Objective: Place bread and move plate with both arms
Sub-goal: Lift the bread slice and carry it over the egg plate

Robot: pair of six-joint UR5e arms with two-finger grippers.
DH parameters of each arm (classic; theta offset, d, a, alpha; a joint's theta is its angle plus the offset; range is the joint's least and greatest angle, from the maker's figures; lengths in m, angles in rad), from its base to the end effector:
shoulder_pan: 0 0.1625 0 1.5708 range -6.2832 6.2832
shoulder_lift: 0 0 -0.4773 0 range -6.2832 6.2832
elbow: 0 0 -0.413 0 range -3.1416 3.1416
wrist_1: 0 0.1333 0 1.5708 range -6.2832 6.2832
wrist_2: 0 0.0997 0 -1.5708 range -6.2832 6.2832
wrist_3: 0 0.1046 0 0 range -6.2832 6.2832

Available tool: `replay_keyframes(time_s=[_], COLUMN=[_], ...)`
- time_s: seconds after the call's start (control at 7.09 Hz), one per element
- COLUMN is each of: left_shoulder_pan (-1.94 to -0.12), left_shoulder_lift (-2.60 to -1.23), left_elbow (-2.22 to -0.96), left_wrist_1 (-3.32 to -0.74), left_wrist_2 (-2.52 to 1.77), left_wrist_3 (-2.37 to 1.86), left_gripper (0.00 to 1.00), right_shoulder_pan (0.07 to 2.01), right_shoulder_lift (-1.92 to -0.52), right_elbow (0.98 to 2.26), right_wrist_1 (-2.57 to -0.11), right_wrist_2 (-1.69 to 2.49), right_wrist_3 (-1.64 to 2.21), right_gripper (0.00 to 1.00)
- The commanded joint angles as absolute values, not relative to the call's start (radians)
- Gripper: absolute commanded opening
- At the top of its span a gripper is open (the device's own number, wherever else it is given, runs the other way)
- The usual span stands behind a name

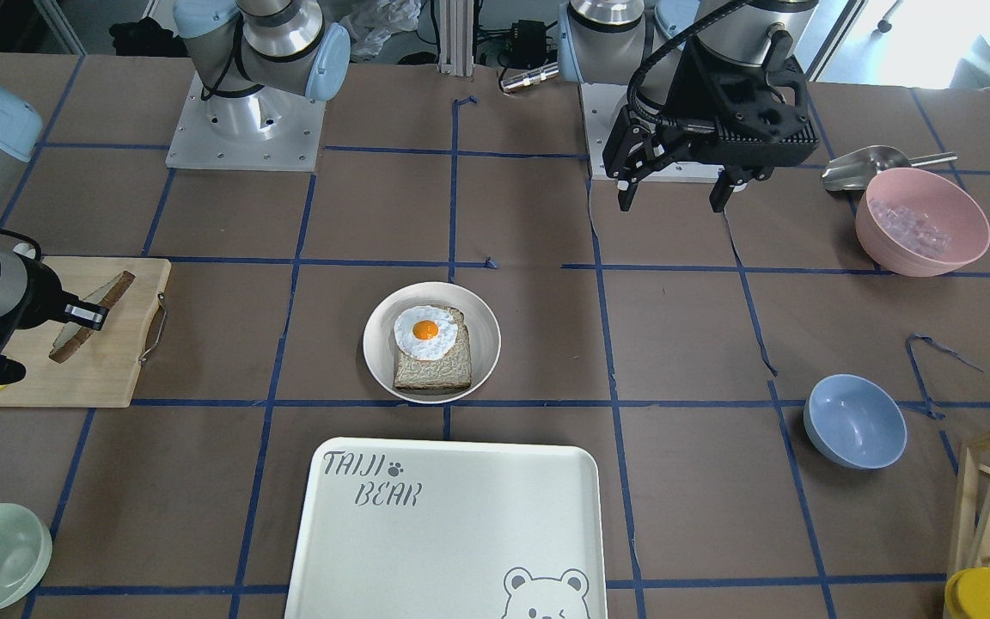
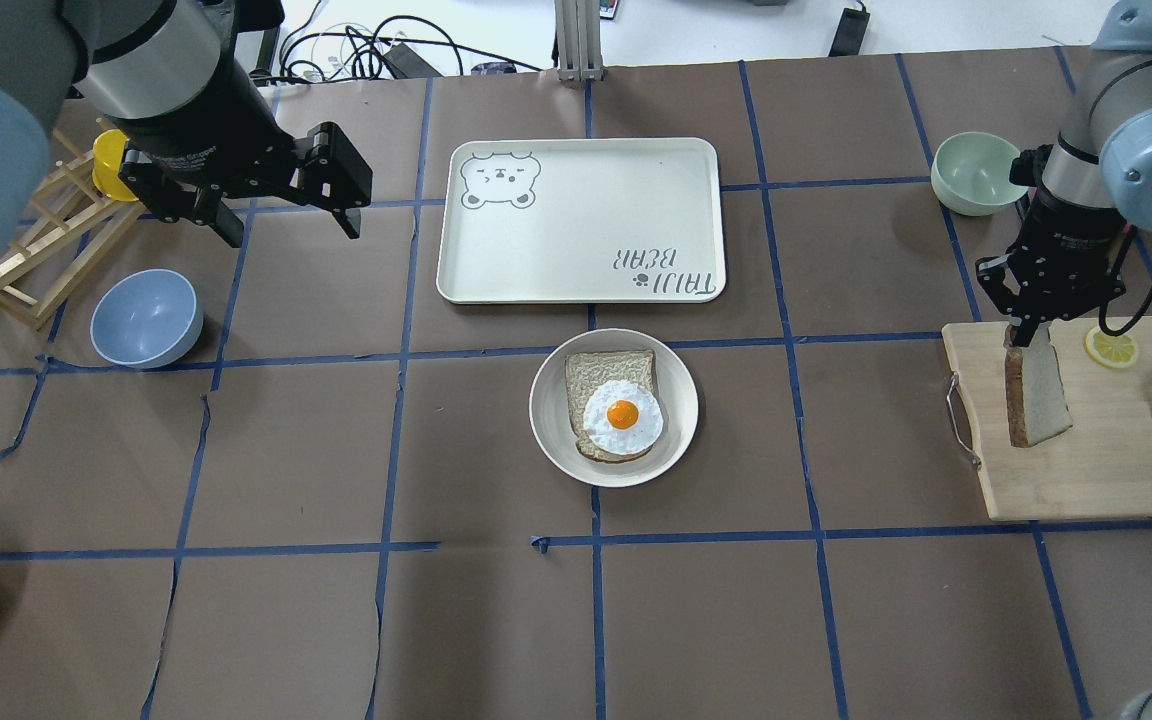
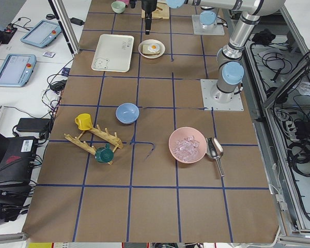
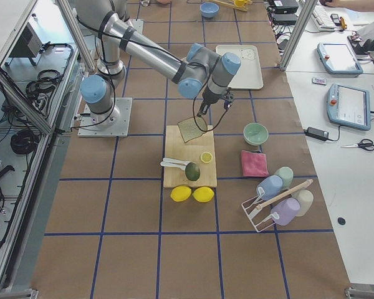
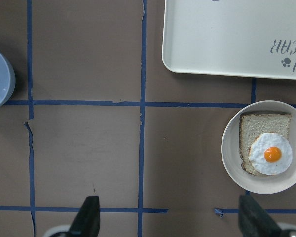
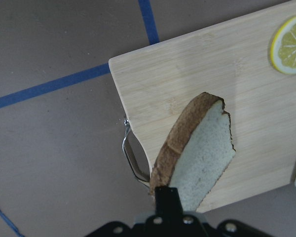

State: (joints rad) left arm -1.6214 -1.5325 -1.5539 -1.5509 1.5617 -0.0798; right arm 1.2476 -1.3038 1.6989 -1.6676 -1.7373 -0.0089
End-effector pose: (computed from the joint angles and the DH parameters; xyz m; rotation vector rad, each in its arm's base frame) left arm -0.1594 -0.4939 0.5654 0.0451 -3.1251 0.1162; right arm -0.0717 -0.5793 0.3360 -0.4308 -2.9581 -0.4842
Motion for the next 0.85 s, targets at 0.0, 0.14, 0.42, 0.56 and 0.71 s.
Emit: replay_keyframes(time_s=[0.0,0.14,0.42,0.56,0.71], left_shoulder_pan=[-1.621,-1.62,-1.621,-1.621,-1.62], left_shoulder_lift=[-1.531,-1.532,-1.531,-1.531,-1.531], left_elbow=[-1.554,-1.554,-1.554,-1.554,-1.554], left_wrist_1=[-1.551,-1.551,-1.551,-1.551,-1.551], left_wrist_2=[1.562,1.562,1.56,1.562,1.56], left_wrist_3=[-0.08,-0.08,-0.08,-0.08,-0.08], left_gripper=[1.0,1.0,1.0,1.0,1.0], right_shoulder_pan=[1.313,1.35,1.435,1.492,1.549], right_shoulder_lift=[-1.312,-1.31,-1.312,-1.312,-1.312], right_elbow=[1.561,1.505,1.454,1.438,1.436], right_wrist_1=[-1.483,-1.415,-1.35,-1.329,-1.325], right_wrist_2=[-1.706,-1.694,-1.634,-1.594,-1.544], right_wrist_3=[0.073,0.125,0.255,0.334,0.424], right_gripper=[0.0,0.0,0.0,0.0,0.0])
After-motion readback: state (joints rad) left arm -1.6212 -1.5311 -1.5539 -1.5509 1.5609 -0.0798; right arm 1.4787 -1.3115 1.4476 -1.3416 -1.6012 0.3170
